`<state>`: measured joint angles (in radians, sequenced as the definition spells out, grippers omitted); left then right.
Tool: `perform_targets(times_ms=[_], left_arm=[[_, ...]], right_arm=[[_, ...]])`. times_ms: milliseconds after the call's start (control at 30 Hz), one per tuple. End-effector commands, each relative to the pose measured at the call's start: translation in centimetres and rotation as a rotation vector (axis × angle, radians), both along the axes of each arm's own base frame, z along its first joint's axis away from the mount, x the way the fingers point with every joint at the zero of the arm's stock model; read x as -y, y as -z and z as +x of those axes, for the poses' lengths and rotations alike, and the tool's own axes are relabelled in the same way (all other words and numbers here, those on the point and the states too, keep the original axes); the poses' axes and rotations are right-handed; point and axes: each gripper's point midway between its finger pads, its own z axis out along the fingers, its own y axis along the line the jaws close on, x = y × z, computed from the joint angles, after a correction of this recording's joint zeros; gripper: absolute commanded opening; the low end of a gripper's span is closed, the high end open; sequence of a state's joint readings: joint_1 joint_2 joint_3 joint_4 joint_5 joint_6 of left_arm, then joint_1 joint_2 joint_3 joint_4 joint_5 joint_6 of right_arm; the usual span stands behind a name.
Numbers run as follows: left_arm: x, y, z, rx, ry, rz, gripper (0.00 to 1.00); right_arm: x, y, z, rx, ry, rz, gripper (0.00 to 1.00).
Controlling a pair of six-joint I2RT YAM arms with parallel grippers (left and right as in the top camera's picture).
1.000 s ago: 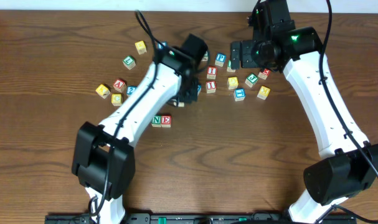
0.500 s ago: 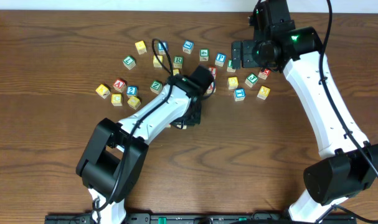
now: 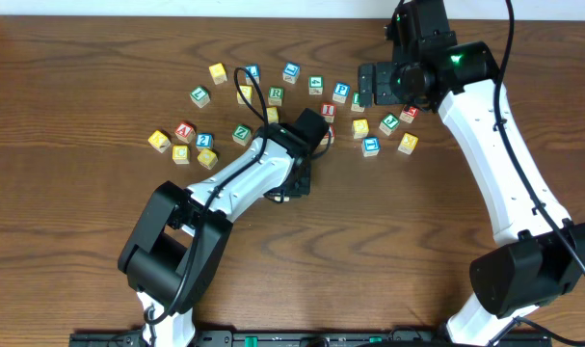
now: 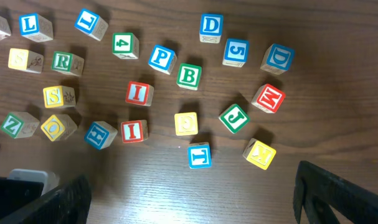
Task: Spell out NEURIPS
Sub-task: 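Lift the U block and carry it toward the right of the E block, then lower the U block onto the table right of the E block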
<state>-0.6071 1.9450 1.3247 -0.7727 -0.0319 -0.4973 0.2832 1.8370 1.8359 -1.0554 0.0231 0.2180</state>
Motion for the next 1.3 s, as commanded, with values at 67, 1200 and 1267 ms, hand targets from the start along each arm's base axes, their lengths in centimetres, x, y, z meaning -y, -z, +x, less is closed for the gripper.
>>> perform_targets(times_ms=[67, 1200, 1267], left_arm=[[-0.1, 0.7, 0.2, 0.007, 0.004, 0.006, 0.26], [0.8, -1.9, 1.6, 0.084, 0.058, -0.031, 0.38], [1.0, -3.0, 1.9, 0.112, 0.074, -0.046, 0.38]], right_arm=[[-0.3, -1.2, 0.0, 0.033, -0.016, -0.009, 0.99], [-0.3, -1.2, 0.0, 0.033, -0.016, -0.009, 0.99], [-0.3, -1.2, 0.0, 0.033, -0.016, -0.009, 0.99]])
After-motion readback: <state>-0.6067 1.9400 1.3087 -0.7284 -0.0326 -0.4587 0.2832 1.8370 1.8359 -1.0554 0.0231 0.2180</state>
